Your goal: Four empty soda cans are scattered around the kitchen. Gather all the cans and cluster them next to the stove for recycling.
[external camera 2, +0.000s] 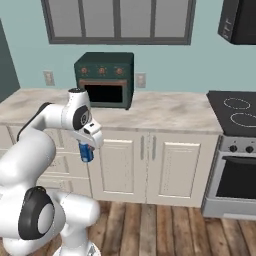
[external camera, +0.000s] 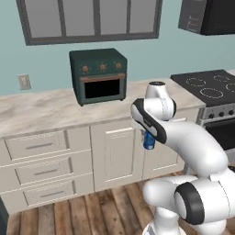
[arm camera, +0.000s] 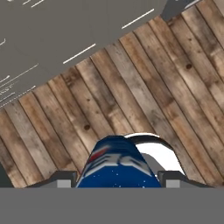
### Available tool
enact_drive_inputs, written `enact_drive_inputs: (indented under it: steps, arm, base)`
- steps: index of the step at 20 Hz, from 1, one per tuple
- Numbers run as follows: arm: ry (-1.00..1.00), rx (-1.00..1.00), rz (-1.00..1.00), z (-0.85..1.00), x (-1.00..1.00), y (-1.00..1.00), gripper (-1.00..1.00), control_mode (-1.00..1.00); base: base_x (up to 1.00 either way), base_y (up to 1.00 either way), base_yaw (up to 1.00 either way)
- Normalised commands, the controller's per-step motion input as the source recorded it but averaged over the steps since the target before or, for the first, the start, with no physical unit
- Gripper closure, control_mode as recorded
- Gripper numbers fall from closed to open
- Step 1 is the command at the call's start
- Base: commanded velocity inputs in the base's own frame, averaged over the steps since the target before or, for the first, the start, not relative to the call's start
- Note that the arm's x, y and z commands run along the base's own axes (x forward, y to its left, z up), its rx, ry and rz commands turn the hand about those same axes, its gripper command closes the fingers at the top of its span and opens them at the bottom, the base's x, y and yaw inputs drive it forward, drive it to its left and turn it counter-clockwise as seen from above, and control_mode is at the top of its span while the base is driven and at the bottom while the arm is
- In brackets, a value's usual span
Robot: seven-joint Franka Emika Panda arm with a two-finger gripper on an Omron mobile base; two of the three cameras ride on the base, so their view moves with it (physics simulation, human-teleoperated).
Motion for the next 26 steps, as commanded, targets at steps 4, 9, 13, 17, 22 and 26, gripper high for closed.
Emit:
enact_drive_inputs:
  steps: [4, 9, 13, 17, 22, 26]
  arm:
    - [0.0, 0.0, 0.0, 0.0, 0.0, 0.0, 1.0, 1.0]
    - [0.0, 0.0, 0.0, 0.0, 0.0, 0.0, 1.0, 1.0]
    - [0.0, 0.0, 0.0, 0.0, 0.0, 0.0, 1.0, 1.0]
    - [0.0, 0.0, 0.0, 0.0, 0.0, 0.0, 1.0, 1.0]
    - [0.0, 0.0, 0.0, 0.0, 0.0, 0.0, 1.0, 1.0]
    - [0.0, 0.0, 0.0, 0.0, 0.0, 0.0, 1.0, 1.0]
  base:
    - [0.28, -0.54, 0.08]
    - [0.3, -0.52, 0.09]
    - [0.29, -0.53, 0.09]
    - [0.37, -0.5, 0.09]
    - [0.36, -0.51, 0.08]
    - [0.33, -0.54, 0.06]
